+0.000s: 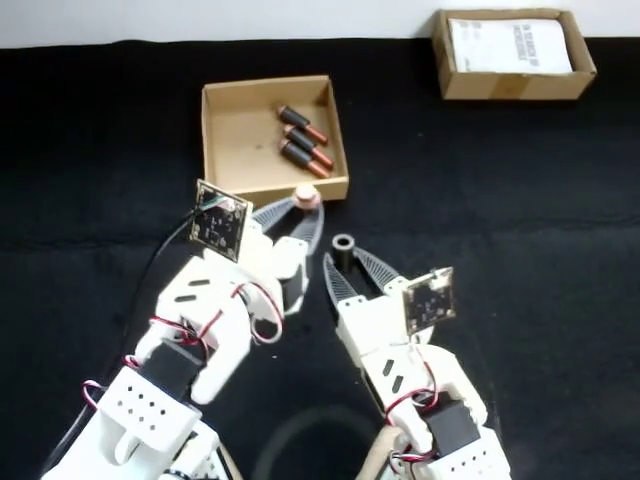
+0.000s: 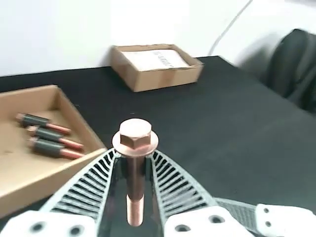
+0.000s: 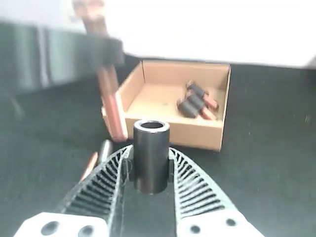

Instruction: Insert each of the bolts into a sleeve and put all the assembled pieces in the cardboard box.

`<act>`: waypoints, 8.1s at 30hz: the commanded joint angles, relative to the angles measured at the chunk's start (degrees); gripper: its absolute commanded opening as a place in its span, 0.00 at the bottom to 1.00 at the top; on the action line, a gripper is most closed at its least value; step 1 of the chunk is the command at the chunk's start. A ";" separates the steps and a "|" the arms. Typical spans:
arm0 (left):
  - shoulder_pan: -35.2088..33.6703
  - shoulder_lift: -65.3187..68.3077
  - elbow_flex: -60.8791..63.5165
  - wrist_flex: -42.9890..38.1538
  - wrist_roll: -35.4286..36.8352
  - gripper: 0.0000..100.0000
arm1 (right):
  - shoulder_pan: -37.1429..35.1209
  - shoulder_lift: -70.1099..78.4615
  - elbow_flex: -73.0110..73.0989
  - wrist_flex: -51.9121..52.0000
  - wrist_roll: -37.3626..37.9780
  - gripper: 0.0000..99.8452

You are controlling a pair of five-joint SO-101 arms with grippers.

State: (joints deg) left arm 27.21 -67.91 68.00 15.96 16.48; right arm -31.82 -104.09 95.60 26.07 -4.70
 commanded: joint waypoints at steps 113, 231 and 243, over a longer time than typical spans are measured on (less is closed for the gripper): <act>-17.63 -22.02 -15.69 46.59 -12.75 0.10 | 9.10 9.54 -17.01 0.13 7.47 0.01; -64.22 -36.00 29.14 35.08 -12.48 0.01 | -15.96 170.51 -169.98 63.43 -7.38 0.13; -64.22 -36.09 29.14 35.08 -12.48 0.01 | -15.08 174.99 -170.07 62.99 -7.74 0.01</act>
State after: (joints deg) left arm -36.62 -103.60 96.13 52.09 4.09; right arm -47.38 70.15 -73.80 89.10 -12.00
